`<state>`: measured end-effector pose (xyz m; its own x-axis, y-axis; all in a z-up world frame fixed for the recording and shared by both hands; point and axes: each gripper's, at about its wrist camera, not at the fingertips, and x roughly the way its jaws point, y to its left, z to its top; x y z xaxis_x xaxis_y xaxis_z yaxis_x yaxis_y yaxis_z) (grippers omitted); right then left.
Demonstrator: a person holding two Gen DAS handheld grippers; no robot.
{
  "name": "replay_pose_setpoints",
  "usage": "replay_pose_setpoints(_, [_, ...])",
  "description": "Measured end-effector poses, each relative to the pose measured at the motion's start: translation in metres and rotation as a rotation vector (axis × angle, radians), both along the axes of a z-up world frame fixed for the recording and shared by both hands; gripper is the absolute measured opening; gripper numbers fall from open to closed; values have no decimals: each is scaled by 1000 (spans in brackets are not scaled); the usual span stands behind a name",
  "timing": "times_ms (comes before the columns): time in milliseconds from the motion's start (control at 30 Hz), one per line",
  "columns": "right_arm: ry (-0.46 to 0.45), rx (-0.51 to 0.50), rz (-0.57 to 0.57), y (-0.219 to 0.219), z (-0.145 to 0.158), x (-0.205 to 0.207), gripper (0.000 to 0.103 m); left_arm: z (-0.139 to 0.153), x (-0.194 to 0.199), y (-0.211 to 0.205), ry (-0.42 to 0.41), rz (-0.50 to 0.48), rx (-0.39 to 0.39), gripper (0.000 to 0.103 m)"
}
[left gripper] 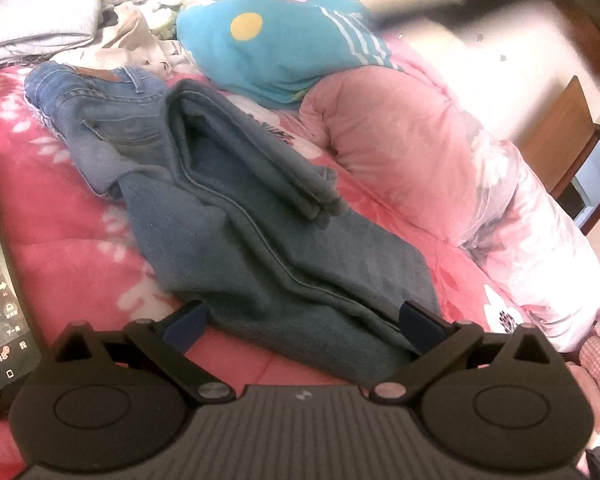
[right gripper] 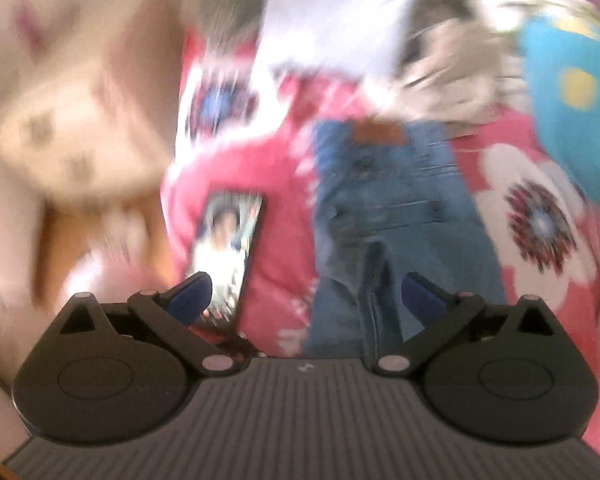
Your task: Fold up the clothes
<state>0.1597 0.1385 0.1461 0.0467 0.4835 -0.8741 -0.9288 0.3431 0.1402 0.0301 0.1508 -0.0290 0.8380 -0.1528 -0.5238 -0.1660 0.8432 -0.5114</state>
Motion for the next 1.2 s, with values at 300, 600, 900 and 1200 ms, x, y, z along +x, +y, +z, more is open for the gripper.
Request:
replay_pose_setpoints(300, [426,501,-891,-294,-113,38,89,-4,0,1,4,59,-33,103])
replay_pose_setpoints(600, [623,597,-1041,-312,-226,47,69,-1,1,-4,24,102,-33,103])
replay_pose_setpoints(900, [597,671,-932,-264,-235,80,37,3,11,-15,64,128,19,103])
replay_pose_setpoints(1200, [609,865,-888,-305,-224,58,8,21,-7,-30,51,100,37,102])
